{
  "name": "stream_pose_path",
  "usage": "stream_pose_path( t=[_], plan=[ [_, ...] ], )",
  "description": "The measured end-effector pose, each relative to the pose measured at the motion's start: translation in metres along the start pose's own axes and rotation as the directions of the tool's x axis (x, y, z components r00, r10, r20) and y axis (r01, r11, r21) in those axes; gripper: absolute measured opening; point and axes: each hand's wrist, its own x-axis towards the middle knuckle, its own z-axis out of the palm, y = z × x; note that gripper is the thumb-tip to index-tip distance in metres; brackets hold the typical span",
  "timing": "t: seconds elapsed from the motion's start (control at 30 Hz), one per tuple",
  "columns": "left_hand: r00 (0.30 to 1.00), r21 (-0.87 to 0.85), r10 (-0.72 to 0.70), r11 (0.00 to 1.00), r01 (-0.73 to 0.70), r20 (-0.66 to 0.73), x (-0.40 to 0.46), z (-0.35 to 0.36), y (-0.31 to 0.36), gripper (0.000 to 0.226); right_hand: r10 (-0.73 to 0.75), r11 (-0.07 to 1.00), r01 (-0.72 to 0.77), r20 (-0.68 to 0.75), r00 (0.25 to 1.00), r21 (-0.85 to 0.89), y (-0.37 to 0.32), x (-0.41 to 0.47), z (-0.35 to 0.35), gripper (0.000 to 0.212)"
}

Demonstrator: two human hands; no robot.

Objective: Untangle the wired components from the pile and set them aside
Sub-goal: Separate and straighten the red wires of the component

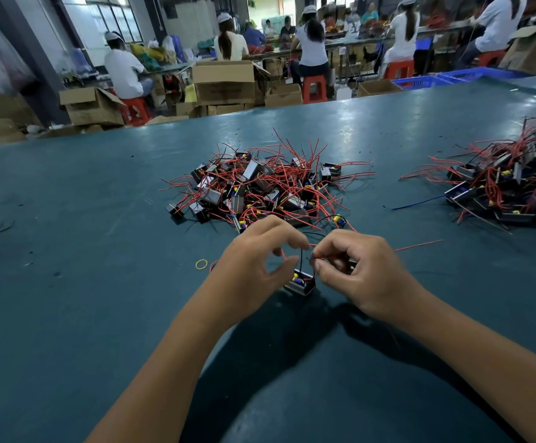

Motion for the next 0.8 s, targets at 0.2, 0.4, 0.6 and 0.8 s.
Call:
stream_pose_path(
  t=[0.2, 0.4, 0.6, 0.8],
  plan=[
    [0.995, 0.078, 0.094, 0.992, -0.095, 0.023, 0.0002, -0.0008, -0.0007, 0.016, 0.007, 1.000, -0.007, 0.011, 1.000, 0.019, -0.0008, -0.0001, -0.0010, 0.005],
    [0.984, 0.126, 0.169, 0.979, -0.161, -0.053, 0.0012, -0.0007, -0.0020, 0.014, 0.017, 0.999, -0.017, 0.019, 1.000, 0.035, -0.0014, -0.0007, -0.0017, 0.004],
    [0.981, 0.139, 0.192, 0.973, -0.185, -0.041, 0.0018, -0.0039, -0.0028, 0.015, 0.000, 1.000, -0.001, 0.043, 0.999, 0.019, -0.0014, -0.0017, -0.0012, 0.004],
    [0.993, -0.009, 0.094, 0.996, -0.094, 0.069, 0.0014, -0.0068, -0.0041, 0.009, -0.080, 0.993, 0.087, 0.090, 0.993, -0.076, -0.0037, -0.0012, 0.0002, 0.004]
  ],
)
